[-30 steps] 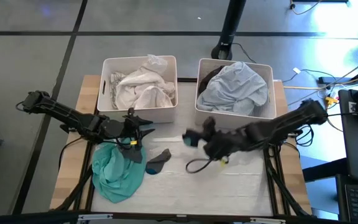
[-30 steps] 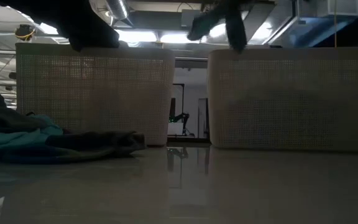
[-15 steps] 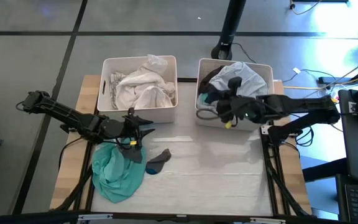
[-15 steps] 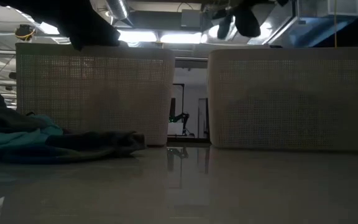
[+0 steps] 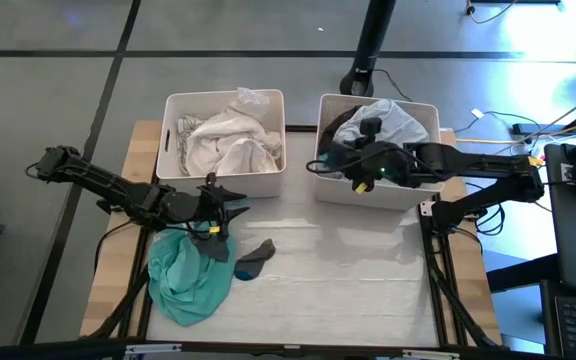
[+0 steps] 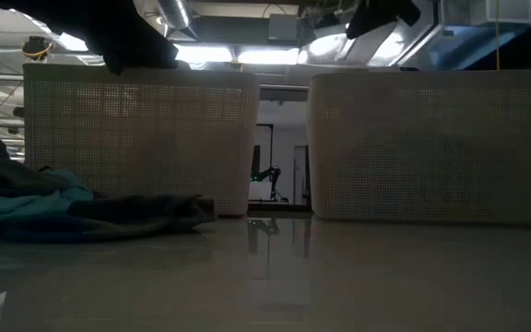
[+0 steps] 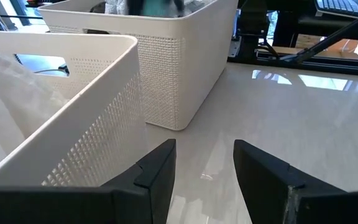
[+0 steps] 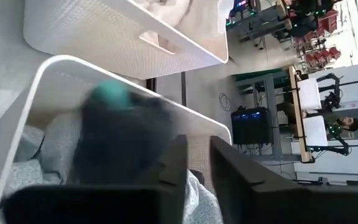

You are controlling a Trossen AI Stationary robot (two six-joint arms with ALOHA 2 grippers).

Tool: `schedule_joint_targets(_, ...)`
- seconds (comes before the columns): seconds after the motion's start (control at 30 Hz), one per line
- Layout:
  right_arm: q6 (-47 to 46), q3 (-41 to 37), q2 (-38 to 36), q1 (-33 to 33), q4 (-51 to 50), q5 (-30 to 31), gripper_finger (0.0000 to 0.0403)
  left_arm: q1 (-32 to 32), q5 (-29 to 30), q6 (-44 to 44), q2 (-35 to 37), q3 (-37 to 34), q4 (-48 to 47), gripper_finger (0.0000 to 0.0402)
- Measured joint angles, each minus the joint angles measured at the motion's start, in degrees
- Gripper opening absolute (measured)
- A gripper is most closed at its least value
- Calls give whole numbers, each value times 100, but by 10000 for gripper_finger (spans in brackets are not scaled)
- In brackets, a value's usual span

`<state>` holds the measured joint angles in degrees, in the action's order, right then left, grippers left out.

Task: Sort clothes
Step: Put the dark blue sock into the right white bin, then put the gray sock into the right white bin

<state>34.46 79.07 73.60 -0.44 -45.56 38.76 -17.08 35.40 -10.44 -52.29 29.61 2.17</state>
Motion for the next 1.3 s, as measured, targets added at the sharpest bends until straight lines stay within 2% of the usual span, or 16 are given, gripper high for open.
schedule_joint_targets(0.13,-3,0,-9,4,0,-12,135,0,0,0,0,0,-1,153)
schedule_joint_targets(0.2,-18,0,-9,4,20,-258,166,-1,0,0,0,0,-2,153)
schedule_joint_targets(0.27,-183,0,-2,4,108,-852,190,0,0,0,-2,0,-2,153)
schedule_joint_targets(0.4,-428,-30,202,30,543,-2462,217,-1,0,0,-4,0,0,153)
schedule_joint_targets(0.5,-467,-215,445,259,1105,-3036,222,0,0,-2,-4,0,1,153)
schedule_joint_targets(0.87,-402,-463,2068,1020,2744,-3077,220,-2,0,42,-4,0,3,153)
schedule_joint_targets(1.13,-469,-470,3260,1132,3958,-3151,220,-2,-1,41,-4,0,3,153)
schedule_joint_targets(1.3,-756,-470,3772,1134,4460,-3454,220,-2,-2,89,2,0,10,153)
